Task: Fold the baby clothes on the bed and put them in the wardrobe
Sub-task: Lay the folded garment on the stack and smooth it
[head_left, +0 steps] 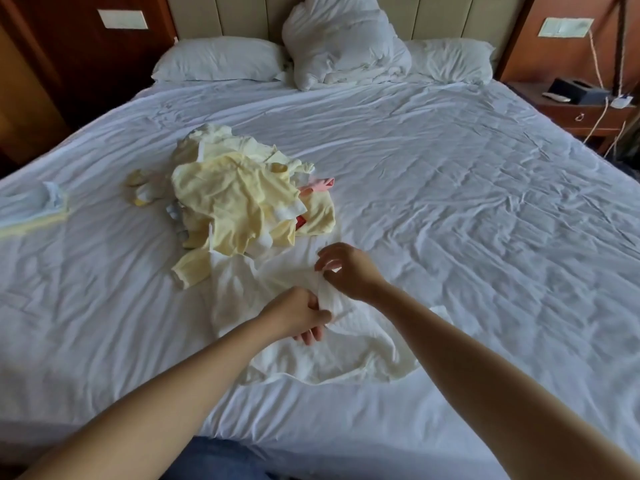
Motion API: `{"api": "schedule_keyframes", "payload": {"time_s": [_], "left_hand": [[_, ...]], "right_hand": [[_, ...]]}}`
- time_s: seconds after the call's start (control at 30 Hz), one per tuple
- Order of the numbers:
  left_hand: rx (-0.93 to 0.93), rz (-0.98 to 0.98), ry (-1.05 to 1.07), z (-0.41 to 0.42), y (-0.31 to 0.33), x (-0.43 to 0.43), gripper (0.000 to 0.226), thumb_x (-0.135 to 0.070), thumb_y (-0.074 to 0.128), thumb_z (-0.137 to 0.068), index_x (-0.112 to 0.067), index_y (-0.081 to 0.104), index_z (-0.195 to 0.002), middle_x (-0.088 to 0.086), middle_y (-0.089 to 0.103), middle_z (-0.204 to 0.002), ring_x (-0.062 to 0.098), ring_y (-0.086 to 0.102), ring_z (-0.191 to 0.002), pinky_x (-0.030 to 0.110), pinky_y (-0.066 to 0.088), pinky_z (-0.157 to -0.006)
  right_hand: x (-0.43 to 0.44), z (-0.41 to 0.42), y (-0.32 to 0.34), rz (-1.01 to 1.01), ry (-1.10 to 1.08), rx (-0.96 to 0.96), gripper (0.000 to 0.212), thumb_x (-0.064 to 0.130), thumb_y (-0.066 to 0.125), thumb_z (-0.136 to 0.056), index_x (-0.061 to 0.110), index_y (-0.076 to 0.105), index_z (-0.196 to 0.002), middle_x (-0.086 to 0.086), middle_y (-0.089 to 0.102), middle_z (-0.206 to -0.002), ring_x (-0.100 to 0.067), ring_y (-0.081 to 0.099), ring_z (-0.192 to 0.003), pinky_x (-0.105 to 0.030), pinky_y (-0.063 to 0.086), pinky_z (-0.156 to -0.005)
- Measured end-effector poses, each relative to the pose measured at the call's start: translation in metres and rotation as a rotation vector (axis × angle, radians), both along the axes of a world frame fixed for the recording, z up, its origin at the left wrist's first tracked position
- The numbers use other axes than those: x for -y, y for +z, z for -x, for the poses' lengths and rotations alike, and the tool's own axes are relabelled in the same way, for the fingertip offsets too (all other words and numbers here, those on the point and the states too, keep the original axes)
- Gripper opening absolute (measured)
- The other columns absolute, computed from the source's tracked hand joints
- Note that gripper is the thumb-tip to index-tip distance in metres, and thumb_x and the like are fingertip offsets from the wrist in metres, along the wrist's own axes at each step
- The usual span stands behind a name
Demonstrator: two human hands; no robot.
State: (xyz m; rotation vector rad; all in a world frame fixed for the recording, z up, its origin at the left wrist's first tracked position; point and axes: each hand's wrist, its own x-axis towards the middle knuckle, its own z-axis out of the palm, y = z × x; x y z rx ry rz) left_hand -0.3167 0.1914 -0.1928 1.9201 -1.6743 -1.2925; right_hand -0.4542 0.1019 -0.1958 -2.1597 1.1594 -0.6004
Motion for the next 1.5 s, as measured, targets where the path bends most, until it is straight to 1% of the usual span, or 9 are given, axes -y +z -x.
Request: {"api": "schedule_keyframes", "payload": {"time_s": [0.13, 0.3, 0.43, 0.6, 0.9, 1.07, 1.23, 1.37, 1.5], "left_hand": [[0.139, -0.203, -0.1, -0.022, -0.004, -0.016, 0.039, -0.045, 0.056, -0.092, -0.011, 0.07, -0.079, 0.0, 0.072, -0.066, 0.012, 0.065, -0.053, 0.019, 0.046, -0.052], [0.37, 0.058, -0.025, -0.032, -0.01, -0.005, 0.04, -0.05, 0.055, -0.09, -0.017, 0.062, -0.069, -0.005, 0.067, -0.065, 0.01, 0.064, -0.059, 0.026, 0.049, -0.066], [0.385, 0.245, 0.07, -0.024, -0.014, 0.017, 0.019, -0.043, 0.057, -0.091, -0.024, 0.057, -0.094, -0.006, 0.064, -0.097, 0.014, 0.062, -0.089, 0.027, 0.044, -0.07], [0.442, 0.371, 0.052, -0.018, -0.031, 0.049, 0.035, -0.037, 0.058, -0.091, -0.023, 0.054, -0.123, -0.002, 0.052, -0.126, 0.02, 0.054, -0.112, 0.034, 0.048, -0.087], [0.667, 0.358, 0.018, -0.027, -0.048, 0.085, 0.033, -0.03, 0.051, -0.097, -0.021, 0.052, -0.128, 0.003, 0.054, -0.129, 0.026, 0.046, -0.121, 0.035, 0.04, -0.092], [0.549, 0.416, 0.088, -0.027, -0.051, 0.095, 0.029, -0.03, 0.043, -0.102, -0.01, 0.048, -0.123, 0.009, 0.055, -0.126, 0.029, 0.056, -0.108, 0.038, 0.043, -0.081], [0.517, 0.503, 0.112, -0.021, -0.048, 0.105, 0.027, -0.022, 0.044, -0.102, -0.009, 0.046, -0.125, 0.01, 0.058, -0.124, 0.032, 0.06, -0.103, 0.039, 0.044, -0.077], [0.531, 0.518, 0.086, -0.021, -0.048, 0.106, 0.037, -0.013, 0.05, -0.096, -0.016, 0.046, -0.133, 0.008, 0.055, -0.131, 0.03, 0.057, -0.111, 0.04, 0.045, -0.087], [0.508, 0.659, 0.011, -0.014, -0.049, 0.086, 0.043, -0.018, 0.062, -0.09, -0.011, 0.051, -0.131, 0.009, 0.052, -0.131, 0.03, 0.051, -0.118, 0.039, 0.042, -0.095]], "right_hand": [[-0.013, -0.015, -0.013, -0.191, 0.112, -0.083, 0.05, -0.008, 0.041, -0.087, 0.025, 0.072, -0.109, 0.008, 0.058, -0.134, -0.008, 0.067, -0.101, -0.005, 0.044, -0.066], [-0.001, 0.008, -0.014, -0.007, -0.177, -0.192, 0.039, 0.007, 0.047, -0.085, 0.031, 0.073, -0.103, 0.01, 0.07, -0.113, -0.011, 0.063, -0.105, -0.028, 0.051, -0.087], [0.012, 0.036, -0.02, 0.0, -0.356, -0.241, 0.039, 0.012, 0.047, -0.089, 0.029, 0.065, -0.119, 0.002, 0.062, -0.127, -0.019, 0.056, -0.118, -0.035, 0.048, -0.095], [0.031, 0.046, -0.038, -0.183, -0.412, -0.275, 0.045, 0.016, 0.04, -0.096, 0.021, 0.045, -0.141, -0.009, 0.05, -0.141, -0.025, 0.055, -0.121, -0.034, 0.044, -0.094], [0.054, 0.049, -0.039, -0.272, -0.316, -0.292, 0.01, 0.027, 0.058, -0.093, 0.019, 0.063, -0.098, 0.002, 0.063, -0.089, -0.016, 0.058, -0.075, -0.022, 0.037, -0.053], [0.067, 0.062, -0.024, -0.548, -0.355, 0.101, 0.005, 0.014, 0.059, -0.095, 0.01, 0.056, -0.096, -0.007, 0.057, -0.076, -0.018, 0.056, -0.057, -0.026, 0.049, -0.043], [0.076, 0.068, -0.017, -0.309, -0.412, 0.159, 0.008, 0.01, 0.061, -0.091, 0.014, 0.058, -0.086, -0.002, 0.059, -0.065, -0.017, 0.052, -0.049, -0.03, 0.047, -0.051], [0.079, 0.069, -0.023, -0.285, -0.474, 0.134, 0.016, 0.005, 0.053, -0.088, 0.014, 0.063, -0.098, -0.004, 0.068, -0.078, -0.021, 0.066, -0.065, -0.04, 0.056, -0.066], [0.062, 0.076, -0.031, -0.244, -0.44, -0.026, 0.026, 0.012, 0.059, -0.087, 0.023, 0.061, -0.112, 0.0, 0.069, -0.103, -0.017, 0.066, -0.09, -0.025, 0.049, -0.066]]}}
